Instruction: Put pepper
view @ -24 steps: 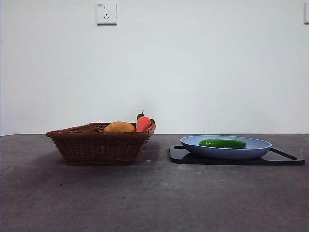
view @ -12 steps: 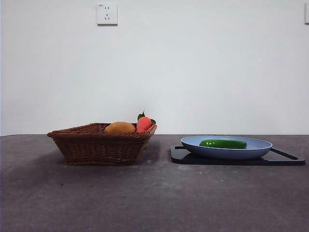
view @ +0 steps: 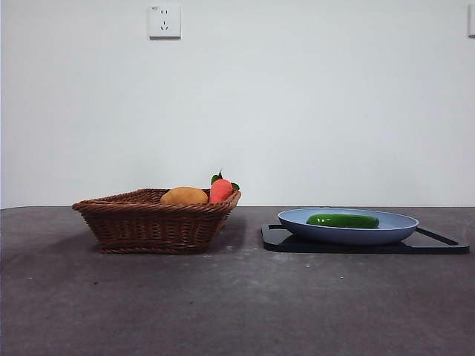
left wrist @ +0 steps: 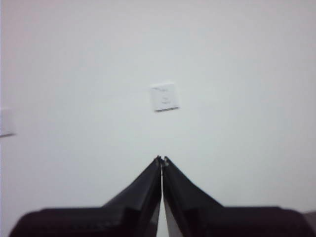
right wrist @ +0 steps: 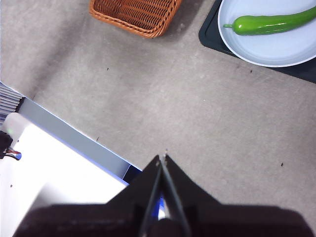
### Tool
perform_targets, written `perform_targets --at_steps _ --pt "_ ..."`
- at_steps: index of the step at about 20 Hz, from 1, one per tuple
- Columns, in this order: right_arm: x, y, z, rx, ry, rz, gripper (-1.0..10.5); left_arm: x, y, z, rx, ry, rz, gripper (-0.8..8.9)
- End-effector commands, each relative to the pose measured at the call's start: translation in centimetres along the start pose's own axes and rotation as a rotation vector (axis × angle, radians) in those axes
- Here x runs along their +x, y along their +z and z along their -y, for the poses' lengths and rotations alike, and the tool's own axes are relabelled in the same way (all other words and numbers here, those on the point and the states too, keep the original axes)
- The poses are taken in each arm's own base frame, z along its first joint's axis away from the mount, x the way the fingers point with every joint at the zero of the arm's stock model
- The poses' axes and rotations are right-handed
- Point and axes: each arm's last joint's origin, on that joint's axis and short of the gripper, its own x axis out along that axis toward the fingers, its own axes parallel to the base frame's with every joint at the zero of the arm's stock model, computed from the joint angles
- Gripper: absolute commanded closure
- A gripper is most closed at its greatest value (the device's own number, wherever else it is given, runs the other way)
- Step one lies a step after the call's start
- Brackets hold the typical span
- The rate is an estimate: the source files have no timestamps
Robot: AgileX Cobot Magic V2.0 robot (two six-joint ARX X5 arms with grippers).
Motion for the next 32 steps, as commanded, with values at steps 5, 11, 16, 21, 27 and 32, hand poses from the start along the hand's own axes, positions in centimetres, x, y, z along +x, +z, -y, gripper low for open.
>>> perform_targets --at_steps 5,11,16,21,27,32 --pt "-0.3 0.2 -0.1 0.001 -0.001 -0.001 9.4 -3.1 -10.2 0.5 -0.031 0.078 -0.061 8.06" --pt "-0.3 0.2 -0.1 0.001 -0.001 -0.001 9.4 -4.7 -17.6 1.2 -0.134 0.096 -0.198 8.06" --pt "-0.3 0.2 -0.1 0.001 -0.001 -0.001 9.4 -5.6 -20.9 1.6 -0.180 0.099 -0.254 8.05" --pt "-0.3 0.2 -0.1 0.001 -0.001 -0.001 9.4 -6.1 -22.9 1.8 -0.193 0.099 -0.299 8.05" --pt "-0.3 0.2 -0.1 0.001 -0.001 -0.001 9.4 -6.7 -24.5 2.1 -0.229 0.103 -0.421 8.05" --pt "-0.3 0.2 -0.1 0.001 -0.001 -0.001 9.4 -6.8 -24.5 2.1 -0.226 0.103 -0.426 8.05"
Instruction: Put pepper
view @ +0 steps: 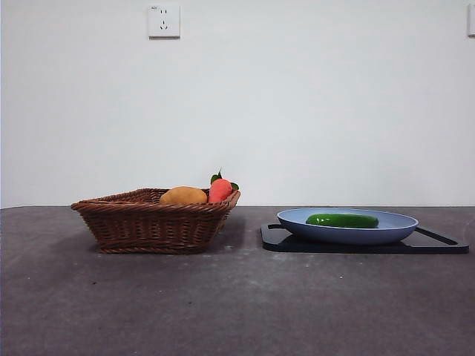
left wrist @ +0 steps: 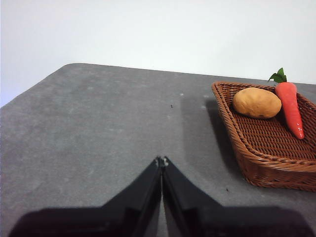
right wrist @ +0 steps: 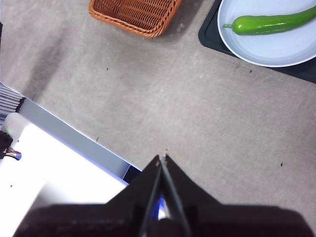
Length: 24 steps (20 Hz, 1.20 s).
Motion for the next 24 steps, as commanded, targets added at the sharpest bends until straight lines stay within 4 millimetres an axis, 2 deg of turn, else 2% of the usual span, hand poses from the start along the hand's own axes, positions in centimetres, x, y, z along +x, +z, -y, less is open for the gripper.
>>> perform_targets --at_steps 1,11,13,15,17,19,21,24 --pt "-0.3 0.2 -0.1 0.001 -0.001 -0.001 9.4 0.1 -0.2 -0.1 -0.003 0.003 0.003 8.05" --pt "-0.3 0.2 -0.1 -0.001 0.000 -0.001 9.4 0.1 -0.2 -0.1 -0.003 0.003 0.003 8.06" --pt "-0.8 0.0 0.0 -0.068 -0.042 0.029 9.4 0.1 -0.2 -0.1 -0.003 0.002 0.003 8.05" --pt "-2.5 -0.6 -0.2 -0.122 -0.079 0.156 9.4 0.1 -0.2 -0.1 -0.003 0.003 0.003 8.05" --pt "-4.4 -1.3 -0.7 -0.115 -0.116 0.363 9.4 0.1 -0.2 -0.1 -0.003 0.003 0.003 8.05" --pt "-5.6 -2.7 -1.0 -0.098 -0.165 0.544 9.4 0.1 -0.2 -0.1 -0.003 0.003 0.003 8.05" --pt "-5.2 -4.4 -0.8 -0.131 -0.208 0.666 9.4 0.1 -0.2 -0.1 -0.003 0.003 0.003 8.06" --pt "-2.4 -6.8 0.4 -0.181 -0.235 0.794 9.4 0.1 -0.2 -0.1 -0.003 0.003 0.003 8.05"
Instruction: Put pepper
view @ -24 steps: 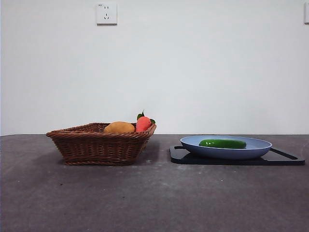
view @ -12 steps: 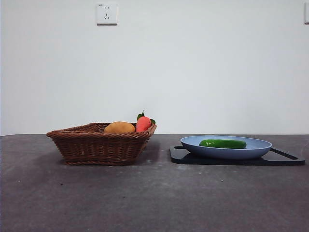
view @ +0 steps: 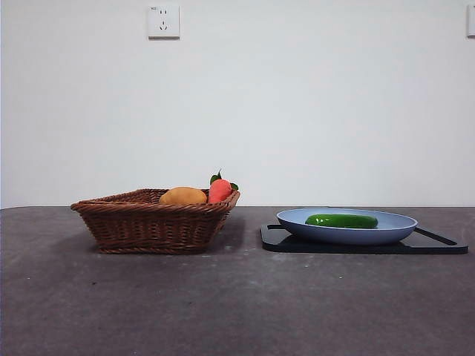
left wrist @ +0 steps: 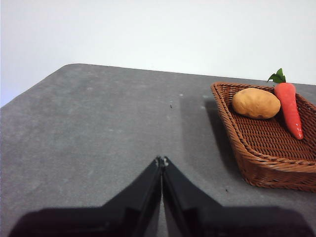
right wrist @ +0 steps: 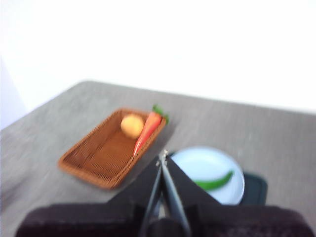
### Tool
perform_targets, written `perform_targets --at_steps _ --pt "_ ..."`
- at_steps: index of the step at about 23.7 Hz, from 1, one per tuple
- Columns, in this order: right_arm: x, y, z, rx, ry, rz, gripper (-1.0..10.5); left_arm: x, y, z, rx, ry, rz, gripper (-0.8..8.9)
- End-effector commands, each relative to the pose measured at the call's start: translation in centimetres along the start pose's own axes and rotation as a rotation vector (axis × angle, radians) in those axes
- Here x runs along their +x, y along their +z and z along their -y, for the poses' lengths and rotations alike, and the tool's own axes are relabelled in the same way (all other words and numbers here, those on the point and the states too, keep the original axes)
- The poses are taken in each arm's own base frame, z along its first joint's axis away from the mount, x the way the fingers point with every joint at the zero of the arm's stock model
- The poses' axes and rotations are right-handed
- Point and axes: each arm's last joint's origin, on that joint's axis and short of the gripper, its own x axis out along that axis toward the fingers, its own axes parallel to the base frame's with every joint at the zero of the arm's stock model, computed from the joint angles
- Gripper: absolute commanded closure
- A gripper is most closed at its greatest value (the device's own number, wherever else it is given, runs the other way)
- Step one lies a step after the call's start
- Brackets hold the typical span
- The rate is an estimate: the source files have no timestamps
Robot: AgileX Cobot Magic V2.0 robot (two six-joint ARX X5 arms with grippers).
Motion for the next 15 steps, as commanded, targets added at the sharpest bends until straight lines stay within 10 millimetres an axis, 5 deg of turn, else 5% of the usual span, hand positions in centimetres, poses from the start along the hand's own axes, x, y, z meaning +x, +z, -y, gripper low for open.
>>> perform_targets --at_steps 1,15 --pt "1.2 -3.5 0.4 -0.003 -0.024 0.074 9.4 0.1 -0.2 -0.1 -0.003 0.002 0.003 8.05" --pt "4.9 -16.9 1.9 0.081 -0.219 0.184 9.4 0.1 -0.2 -0.1 -0.003 0.002 0.003 8.06"
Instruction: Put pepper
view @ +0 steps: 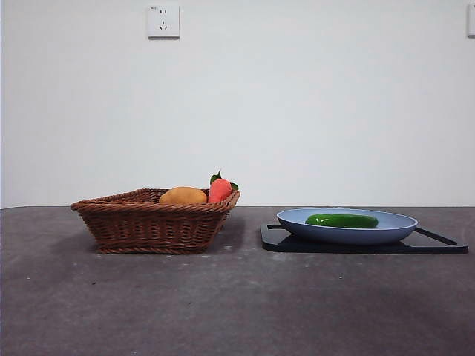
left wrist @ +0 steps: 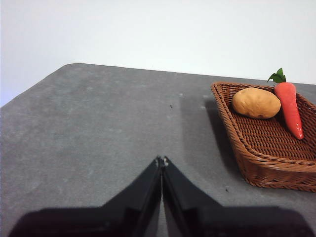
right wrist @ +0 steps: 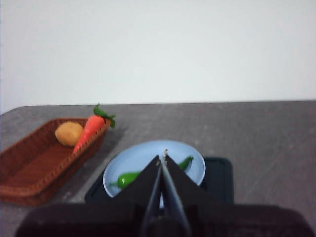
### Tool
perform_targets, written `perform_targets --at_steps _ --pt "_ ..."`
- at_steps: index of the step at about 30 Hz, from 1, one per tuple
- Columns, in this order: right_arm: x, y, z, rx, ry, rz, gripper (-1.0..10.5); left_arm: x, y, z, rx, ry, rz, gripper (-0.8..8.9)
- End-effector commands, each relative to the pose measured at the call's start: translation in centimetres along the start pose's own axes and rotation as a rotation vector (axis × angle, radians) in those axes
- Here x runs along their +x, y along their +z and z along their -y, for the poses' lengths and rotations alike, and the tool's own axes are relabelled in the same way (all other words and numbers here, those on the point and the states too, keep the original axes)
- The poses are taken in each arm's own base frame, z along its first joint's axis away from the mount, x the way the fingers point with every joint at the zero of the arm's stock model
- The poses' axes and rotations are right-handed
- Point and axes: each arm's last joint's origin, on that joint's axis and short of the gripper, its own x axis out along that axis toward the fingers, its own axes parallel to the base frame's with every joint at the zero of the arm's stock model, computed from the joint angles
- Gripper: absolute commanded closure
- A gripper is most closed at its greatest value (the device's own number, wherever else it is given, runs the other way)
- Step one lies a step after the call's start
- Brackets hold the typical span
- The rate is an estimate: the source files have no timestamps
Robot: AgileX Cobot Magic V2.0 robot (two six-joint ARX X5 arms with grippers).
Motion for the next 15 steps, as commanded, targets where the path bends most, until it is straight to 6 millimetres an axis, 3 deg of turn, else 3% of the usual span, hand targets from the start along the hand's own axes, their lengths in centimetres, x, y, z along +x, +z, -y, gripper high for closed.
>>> perform_targets --at_steps 1,9,15 --pt "0.2 -1.8 0.2 0.020 -0.005 0.013 9.4 0.1 -0.2 -0.1 -0.003 0.002 0.003 8.05" --pt "0.7 -6.0 0.5 0.030 -0.010 -0.052 9.4 0.1 -0.2 -0.1 -0.003 0.002 0.003 8.05" --pt "1.0 -7.2 0.6 0.036 -0.012 -0.089 9.4 0.1 -0.2 -0.1 -0.003 0.002 0.003 8.05"
